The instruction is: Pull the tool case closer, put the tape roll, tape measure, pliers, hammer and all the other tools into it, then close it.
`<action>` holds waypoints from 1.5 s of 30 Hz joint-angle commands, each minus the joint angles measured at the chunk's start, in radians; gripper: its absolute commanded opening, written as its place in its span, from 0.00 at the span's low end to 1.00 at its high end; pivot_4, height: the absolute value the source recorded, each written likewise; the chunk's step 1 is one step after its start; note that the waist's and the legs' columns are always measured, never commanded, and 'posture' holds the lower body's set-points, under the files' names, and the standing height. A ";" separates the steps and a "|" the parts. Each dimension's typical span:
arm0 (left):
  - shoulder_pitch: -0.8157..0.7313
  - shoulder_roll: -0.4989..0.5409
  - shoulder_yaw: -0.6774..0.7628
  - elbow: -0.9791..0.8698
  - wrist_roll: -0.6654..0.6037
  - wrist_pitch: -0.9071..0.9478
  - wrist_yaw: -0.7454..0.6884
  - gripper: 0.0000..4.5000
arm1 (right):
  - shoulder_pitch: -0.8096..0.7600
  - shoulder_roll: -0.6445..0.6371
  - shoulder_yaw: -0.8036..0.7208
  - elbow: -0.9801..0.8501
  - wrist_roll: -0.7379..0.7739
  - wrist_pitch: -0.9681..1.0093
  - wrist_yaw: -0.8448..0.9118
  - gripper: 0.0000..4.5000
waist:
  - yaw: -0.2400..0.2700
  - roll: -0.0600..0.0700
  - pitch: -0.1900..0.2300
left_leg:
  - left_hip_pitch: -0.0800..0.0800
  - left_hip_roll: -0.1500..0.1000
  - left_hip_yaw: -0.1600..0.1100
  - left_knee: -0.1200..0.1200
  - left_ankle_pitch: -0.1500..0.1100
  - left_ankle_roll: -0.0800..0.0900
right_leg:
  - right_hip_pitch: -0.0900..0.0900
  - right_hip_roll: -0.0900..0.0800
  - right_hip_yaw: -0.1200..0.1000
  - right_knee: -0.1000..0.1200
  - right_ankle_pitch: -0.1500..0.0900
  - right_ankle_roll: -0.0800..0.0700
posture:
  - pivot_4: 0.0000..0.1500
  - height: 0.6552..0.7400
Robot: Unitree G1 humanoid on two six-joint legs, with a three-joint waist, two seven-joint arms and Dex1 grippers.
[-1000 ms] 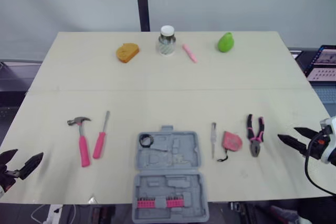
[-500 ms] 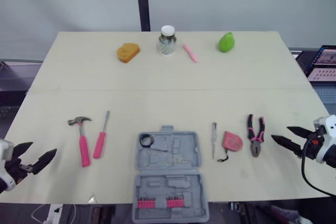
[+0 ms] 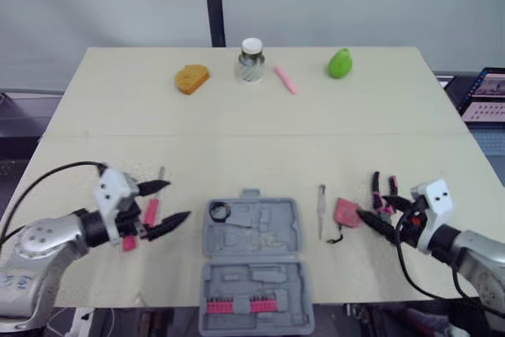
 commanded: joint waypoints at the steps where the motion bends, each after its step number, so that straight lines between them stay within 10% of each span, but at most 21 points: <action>1: -0.016 0.010 -0.064 -0.060 -0.019 -0.017 -0.051 1.00 | 0.023 -0.005 -0.027 -0.121 0.073 0.082 -0.023 1.00 | -0.001 0.000 0.000 | 0.000 0.000 0.000 0.000 0.000 0.000 | 0.000 0.000 0.000 0.000 0.000 0.000 | 1.00 1.00; 17: -0.137 -0.030 -0.304 -0.029 0.077 -0.160 -0.136 1.00 | 0.190 0.115 0.095 -0.352 0.050 0.255 -0.270 1.00 | 0.002 0.001 -0.001 | 0.000 0.001 -0.001 0.000 0.000 0.000 | 0.000 0.001 0.000 -0.001 0.000 0.000 | 1.00 1.00; 22: -0.157 -0.033 -0.323 -0.015 0.079 -0.162 -0.144 1.00 | 0.151 0.155 0.111 -0.332 0.051 0.288 -0.319 0.62 | 0.002 0.001 -0.001 | 0.000 0.000 -0.001 0.000 0.000 0.000 | 0.000 0.001 0.000 -0.001 0.000 0.000 | 1.00 1.00; 28: -0.177 -0.046 -0.344 -0.001 0.094 -0.173 -0.144 1.00 | 0.127 0.196 0.157 -0.311 0.009 0.290 -0.374 0.62 | 0.003 0.001 -0.001 | 0.000 0.000 -0.001 0.000 0.000 0.000 | 0.000 0.001 0.000 0.000 0.000 0.000 | 1.00 1.00; 33: -0.179 -0.054 -0.356 0.001 0.103 -0.182 -0.143 1.00 | 0.120 0.220 0.168 -0.305 -0.008 0.288 -0.397 0.21 | 0.002 0.001 -0.001 | 0.000 0.000 -0.001 0.000 0.000 0.000 | -0.001 0.001 0.000 0.000 0.000 0.000 | 1.00 1.00; 45: -0.177 -0.065 -0.370 0.002 0.113 -0.192 -0.143 1.00 | 0.099 0.214 0.162 -0.272 -0.044 0.273 -0.401 0.21 | 0.001 0.001 -0.001 | 0.000 0.000 -0.001 0.000 0.000 0.000 | -0.001 0.002 0.000 0.000 0.000 0.000 | 1.00 1.00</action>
